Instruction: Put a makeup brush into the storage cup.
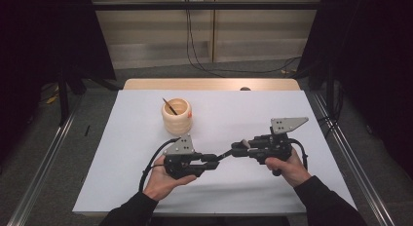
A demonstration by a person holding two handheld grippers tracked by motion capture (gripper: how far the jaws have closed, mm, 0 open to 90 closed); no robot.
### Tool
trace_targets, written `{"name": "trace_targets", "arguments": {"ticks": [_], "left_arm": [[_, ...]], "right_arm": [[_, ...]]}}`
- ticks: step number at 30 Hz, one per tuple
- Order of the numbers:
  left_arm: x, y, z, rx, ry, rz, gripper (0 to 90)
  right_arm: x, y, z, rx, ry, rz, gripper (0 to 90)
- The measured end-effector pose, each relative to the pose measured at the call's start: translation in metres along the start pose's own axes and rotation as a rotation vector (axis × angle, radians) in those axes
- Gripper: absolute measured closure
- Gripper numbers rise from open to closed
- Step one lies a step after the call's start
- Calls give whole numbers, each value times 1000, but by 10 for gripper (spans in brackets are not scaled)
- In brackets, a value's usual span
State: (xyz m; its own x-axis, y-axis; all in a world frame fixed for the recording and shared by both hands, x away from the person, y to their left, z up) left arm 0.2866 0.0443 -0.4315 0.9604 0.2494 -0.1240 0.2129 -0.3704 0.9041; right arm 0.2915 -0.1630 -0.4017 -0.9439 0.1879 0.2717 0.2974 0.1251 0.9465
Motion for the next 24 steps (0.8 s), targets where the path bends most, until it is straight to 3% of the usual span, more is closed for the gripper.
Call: {"name": "trace_targets", "arguments": {"ticks": [3,5,8,14,18,21,24], "left_arm": [[3,2,0,-31,22,-12,508],[4,2,0,-29,14,-21,471],[7,1,1,-20,48,-31,327],[10,3,-2,-46,91,-42,159],[9,4,-3,-49,94,-50,134],[7,5,-4,-73,99,-25,95],[7,4,-5,-69,96,-37,63]], "right_arm": [[0,1,-2,-5,-9,-2,777],[0,2,-2,-5,-9,0,777],[0,3,-3,5,-12,-5,777],[2,6,-2,29,-22,-13,777],[1,6,-3,44,-31,-8,777],[0,7,-4,52,-41,-3,776],[-1,9,-6,64,-50,7,777]]}}
Point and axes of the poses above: each handheld gripper's, and its own axes: z roughly forward along the jaws, y roughly out of its top, x roughly to its left, the point moved 5 cm from there along z, roughly forward along the jaws
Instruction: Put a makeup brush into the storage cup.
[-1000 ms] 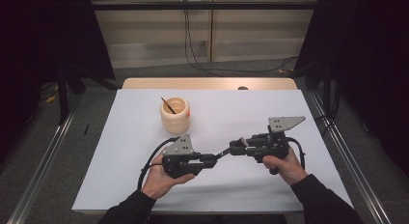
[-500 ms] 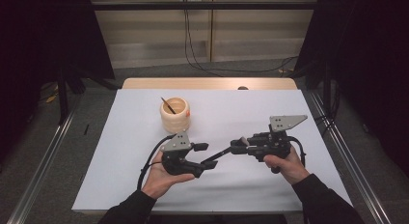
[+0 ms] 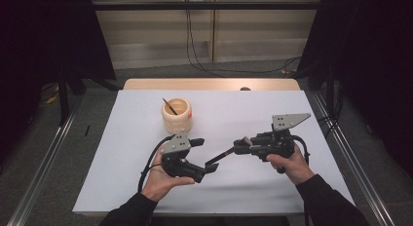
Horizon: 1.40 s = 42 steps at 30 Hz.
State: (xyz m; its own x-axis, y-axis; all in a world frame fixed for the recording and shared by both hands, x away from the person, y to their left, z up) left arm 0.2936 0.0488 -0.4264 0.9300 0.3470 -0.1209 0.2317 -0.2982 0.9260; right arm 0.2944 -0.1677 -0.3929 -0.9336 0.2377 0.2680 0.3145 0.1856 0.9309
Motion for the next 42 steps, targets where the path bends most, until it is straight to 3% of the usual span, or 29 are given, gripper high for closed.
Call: {"name": "trace_targets", "arguments": {"ticks": [1,2,5,9,10,17,22,25,29,31,33,37,40,42], "left_arm": [[-1,0,-1,1,4,1,61],[-1,-1,-2,3,-17,21,61],[-3,0,-4,-7,-51,19,59],[-1,-1,-3,4,-14,32,78],[-1,-2,-2,-5,-25,29,82],[0,-3,-2,18,6,35,114],[1,-5,4,7,3,26,108],[1,-5,8,17,0,40,113],[3,-6,12,31,3,25,116],[3,-6,12,41,28,33,130],[1,-5,10,36,28,32,130],[0,-5,12,30,-17,24,115],[0,-4,15,45,16,12,114],[-2,-2,17,38,1,24,114]], "right_arm": [[-1,1,0,6,-3,-4,776],[-1,2,-1,12,-3,-4,776],[-4,6,-2,47,-29,-6,776],[-7,8,0,88,-40,-14,776],[-8,8,1,104,-46,-16,777],[-16,11,6,173,-64,-3,776],[-17,15,10,238,-66,-13,776],[-17,13,16,279,-64,-8,776],[-18,8,24,336,-49,-6,776],[-16,8,26,344,-28,-9,776],[-15,7,28,373,-36,-13,776],[-17,6,31,391,-36,1,776],[-15,5,33,394,-34,0,776],[-15,6,33,390,-42,3,776]]}}
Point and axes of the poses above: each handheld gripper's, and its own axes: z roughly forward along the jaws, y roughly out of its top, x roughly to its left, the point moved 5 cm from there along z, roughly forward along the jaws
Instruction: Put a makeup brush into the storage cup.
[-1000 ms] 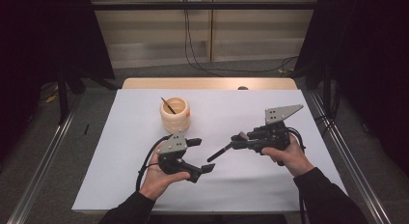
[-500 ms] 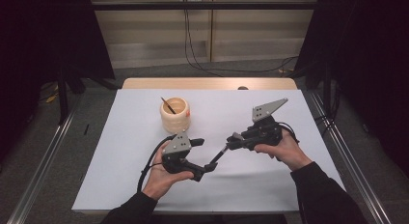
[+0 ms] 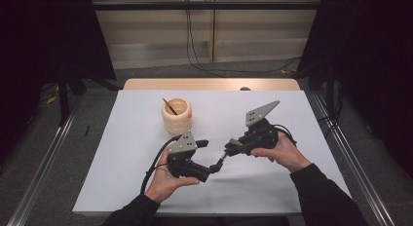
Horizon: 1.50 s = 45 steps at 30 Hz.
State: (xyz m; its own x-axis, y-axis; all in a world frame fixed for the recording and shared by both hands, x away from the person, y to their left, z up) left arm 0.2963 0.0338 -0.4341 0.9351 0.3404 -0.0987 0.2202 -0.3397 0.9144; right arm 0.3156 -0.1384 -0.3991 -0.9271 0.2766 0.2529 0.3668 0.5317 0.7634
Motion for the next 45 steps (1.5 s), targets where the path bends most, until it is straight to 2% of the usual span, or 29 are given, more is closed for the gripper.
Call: {"name": "trace_targets", "arguments": {"ticks": [1,3,5,7,10,12,13,17,20,21,24,26,31,33,39,41,42,45], "left_arm": [[-1,1,2,-8,-16,-3,134],[0,2,3,12,-11,21,177],[0,3,6,5,-33,26,267],[-1,3,8,22,-33,49,379],[-1,2,11,41,-24,28,421],[-1,2,13,35,-27,16,437],[-1,2,12,35,-32,11,483],[-1,1,12,37,-49,23,625],[-1,1,14,44,-44,38,650],[-1,0,14,60,-42,43,660],[-2,0,16,55,-70,40,763],[-3,0,16,56,-75,46,774],[-3,-1,15,68,-58,55,782],[-3,0,15,55,-75,46,784],[-3,1,15,36,-81,25,784],[-3,2,14,27,-89,19,785],[-3,2,13,30,-79,19,785],[-1,2,12,20,-77,7,786]], "right_arm": [[0,1,-1,-8,4,1,776],[1,1,-2,-17,2,2,776],[1,2,-2,-26,7,5,776],[1,2,-2,-30,6,0,776],[1,2,0,-30,7,3,776],[1,1,0,-28,5,6,776],[1,1,1,-30,1,10,776],[0,0,1,-36,1,17,776],[0,0,4,-40,2,21,776],[0,0,5,-40,4,19,776],[1,-1,7,-38,-2,12,776],[1,-1,7,-33,-1,8,776],[1,-2,8,-43,1,10,775],[1,-2,8,-52,1,11,775],[1,-1,8,-68,-1,4,760],[2,-2,9,-72,-3,3,739],[2,-2,9,-69,-1,1,736],[3,-1,9,-84,-5,0,669]]}}
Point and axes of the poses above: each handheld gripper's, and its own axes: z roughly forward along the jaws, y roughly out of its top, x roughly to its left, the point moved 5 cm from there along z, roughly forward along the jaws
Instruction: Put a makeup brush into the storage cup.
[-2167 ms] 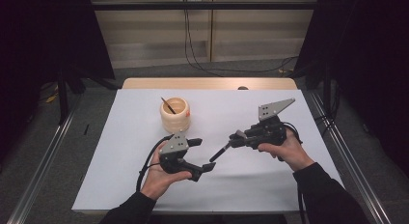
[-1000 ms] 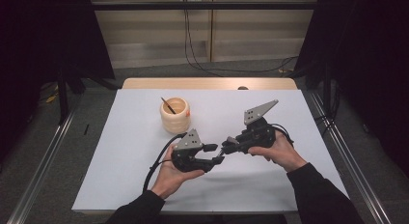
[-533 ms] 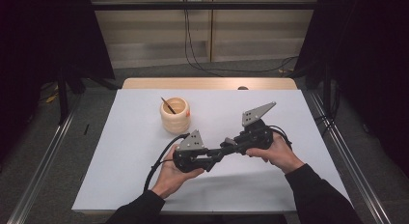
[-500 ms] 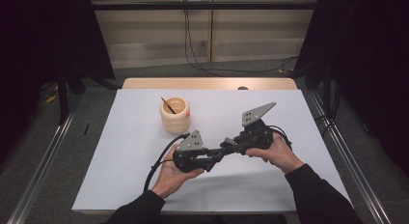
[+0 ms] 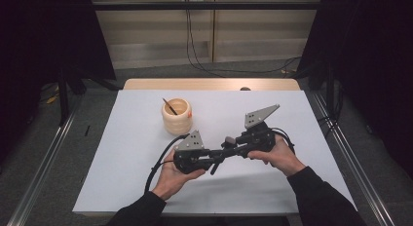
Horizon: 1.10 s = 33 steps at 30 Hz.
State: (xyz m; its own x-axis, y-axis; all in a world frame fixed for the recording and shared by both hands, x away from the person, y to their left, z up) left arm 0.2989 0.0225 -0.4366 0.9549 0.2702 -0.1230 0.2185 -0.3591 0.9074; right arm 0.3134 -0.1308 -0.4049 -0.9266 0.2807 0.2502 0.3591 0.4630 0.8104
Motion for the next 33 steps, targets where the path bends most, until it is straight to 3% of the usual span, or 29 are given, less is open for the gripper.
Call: {"name": "trace_targets", "arguments": {"ticks": [9,16,18,23,25,30,33], "left_arm": [[3,-1,-4,-18,3,-24,785],[5,0,-8,-28,20,-35,785],[6,1,-8,-35,17,-33,786],[6,1,-10,-32,26,-38,785],[7,1,-11,-34,26,-37,786],[9,2,-13,-50,35,-46,786],[10,3,-16,-52,45,-46,786]], "right_arm": [[1,4,-4,-89,-14,-1,423],[0,7,-8,-151,-51,1,241],[0,7,-9,-176,-39,-6,208],[-2,3,-8,-190,-56,-1,87],[-2,1,-8,-195,-64,-29,40],[-3,-1,-10,-215,-95,-16,54],[-2,-3,-10,-213,-160,-32,71]]}}
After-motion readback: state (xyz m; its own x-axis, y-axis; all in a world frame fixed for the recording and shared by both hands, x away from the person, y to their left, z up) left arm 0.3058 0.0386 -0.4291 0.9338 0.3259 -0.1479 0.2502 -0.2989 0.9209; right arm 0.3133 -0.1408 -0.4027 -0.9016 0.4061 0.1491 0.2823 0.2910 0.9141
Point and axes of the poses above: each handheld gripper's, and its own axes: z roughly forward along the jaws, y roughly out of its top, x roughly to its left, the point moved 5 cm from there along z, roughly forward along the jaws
